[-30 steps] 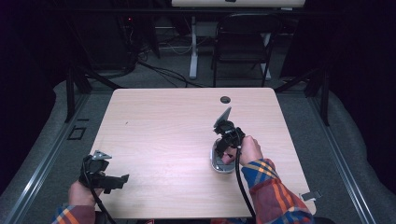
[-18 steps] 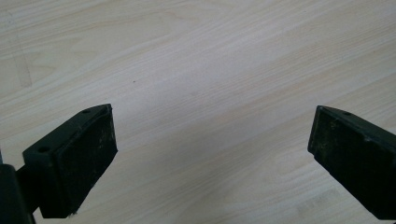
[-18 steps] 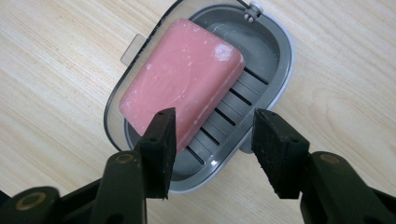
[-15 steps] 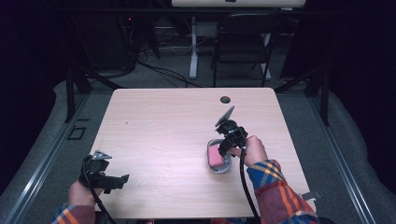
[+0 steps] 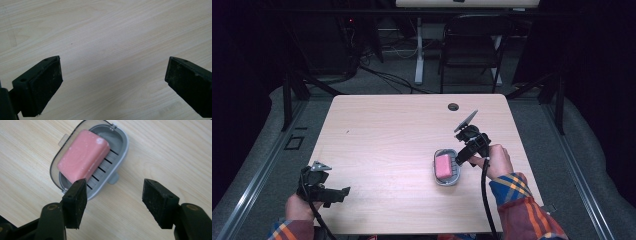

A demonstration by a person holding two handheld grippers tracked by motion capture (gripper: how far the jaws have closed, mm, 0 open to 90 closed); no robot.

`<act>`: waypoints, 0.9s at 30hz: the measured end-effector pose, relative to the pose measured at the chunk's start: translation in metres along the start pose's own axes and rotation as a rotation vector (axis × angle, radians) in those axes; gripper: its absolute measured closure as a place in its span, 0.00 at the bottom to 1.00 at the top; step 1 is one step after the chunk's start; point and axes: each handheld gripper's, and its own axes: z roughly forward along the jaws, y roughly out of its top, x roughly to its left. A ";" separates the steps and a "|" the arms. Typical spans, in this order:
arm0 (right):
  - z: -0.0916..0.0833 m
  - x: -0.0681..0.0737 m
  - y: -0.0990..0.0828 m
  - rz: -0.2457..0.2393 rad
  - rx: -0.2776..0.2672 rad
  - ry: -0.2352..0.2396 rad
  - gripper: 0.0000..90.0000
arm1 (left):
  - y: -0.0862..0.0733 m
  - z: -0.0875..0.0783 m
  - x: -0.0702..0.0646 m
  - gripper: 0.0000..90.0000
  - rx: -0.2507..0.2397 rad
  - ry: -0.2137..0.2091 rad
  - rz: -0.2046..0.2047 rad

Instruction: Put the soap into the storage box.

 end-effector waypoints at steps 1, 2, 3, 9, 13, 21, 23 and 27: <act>-0.001 -0.001 -0.002 0.006 -0.012 -0.007 0.35 | 0.000 0.000 0.000 0.01 0.000 0.000 0.000; -0.006 -0.005 -0.007 0.011 -0.035 -0.026 0.33 | 0.000 0.000 0.000 0.01 -0.001 0.000 -0.001; -0.007 -0.007 -0.009 0.009 -0.037 -0.033 0.32 | 0.000 0.000 0.000 0.01 -0.004 -0.002 -0.003; -0.013 -0.015 -0.024 0.017 -0.068 -0.050 0.23 | 0.000 0.000 0.000 0.01 0.000 -0.003 -0.001; -0.015 -0.022 -0.037 0.021 -0.080 -0.063 0.21 | 0.000 0.000 0.000 0.01 -0.001 -0.002 -0.001; -0.013 -0.038 -0.066 0.041 -0.060 -0.080 0.18 | 0.000 0.000 0.000 0.01 0.000 0.000 -0.001; -0.013 -0.039 -0.069 0.048 -0.054 -0.076 0.17 | 0.000 0.000 0.000 0.01 0.000 0.000 -0.001; -0.006 -0.047 -0.082 0.073 -0.053 -0.072 0.16 | 0.000 0.000 0.000 0.01 0.000 0.000 -0.001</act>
